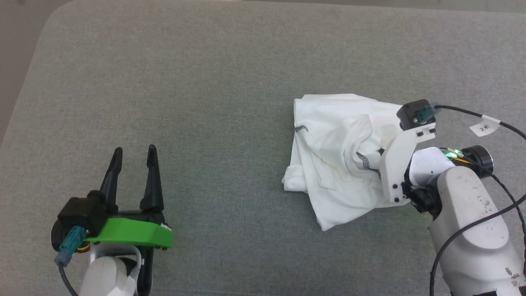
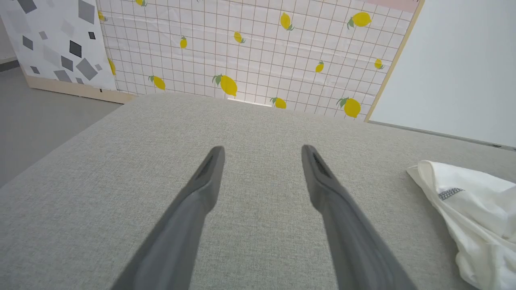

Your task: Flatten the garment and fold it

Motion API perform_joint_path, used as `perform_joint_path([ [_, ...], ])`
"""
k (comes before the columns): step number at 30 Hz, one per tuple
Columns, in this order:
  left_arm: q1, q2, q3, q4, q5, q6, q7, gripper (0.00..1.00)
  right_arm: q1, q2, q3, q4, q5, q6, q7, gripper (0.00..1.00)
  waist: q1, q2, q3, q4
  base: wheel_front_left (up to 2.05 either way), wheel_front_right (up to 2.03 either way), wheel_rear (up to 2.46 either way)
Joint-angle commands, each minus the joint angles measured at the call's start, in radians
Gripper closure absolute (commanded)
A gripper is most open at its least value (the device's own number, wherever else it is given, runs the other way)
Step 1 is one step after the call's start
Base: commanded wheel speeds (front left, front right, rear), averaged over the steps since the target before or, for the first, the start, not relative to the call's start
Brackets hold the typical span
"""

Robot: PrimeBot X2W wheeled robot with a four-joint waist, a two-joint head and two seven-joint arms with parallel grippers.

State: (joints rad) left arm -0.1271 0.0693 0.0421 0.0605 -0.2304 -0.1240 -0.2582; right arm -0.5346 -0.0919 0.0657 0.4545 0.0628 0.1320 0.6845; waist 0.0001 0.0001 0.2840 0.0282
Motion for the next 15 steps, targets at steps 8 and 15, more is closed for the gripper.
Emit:
perform_joint_path([
  [8,-0.002,0.019,0.016,-0.014,-0.005,-0.007,-0.004,0.00,-0.021,-0.189,0.313,-0.072,0.103,-0.001,0.054,1.00,-0.0001,-0.0001,-0.010,-0.216,0.00,0.00,0.00],
  [15,-0.018,0.058,-0.006,-0.017,0.000,-0.007,-0.004,0.00,-0.109,-0.306,0.475,-0.105,0.191,-0.001,0.059,1.00,-0.0001,-0.0001,0.048,-0.435,0.00,0.00,0.00],
])
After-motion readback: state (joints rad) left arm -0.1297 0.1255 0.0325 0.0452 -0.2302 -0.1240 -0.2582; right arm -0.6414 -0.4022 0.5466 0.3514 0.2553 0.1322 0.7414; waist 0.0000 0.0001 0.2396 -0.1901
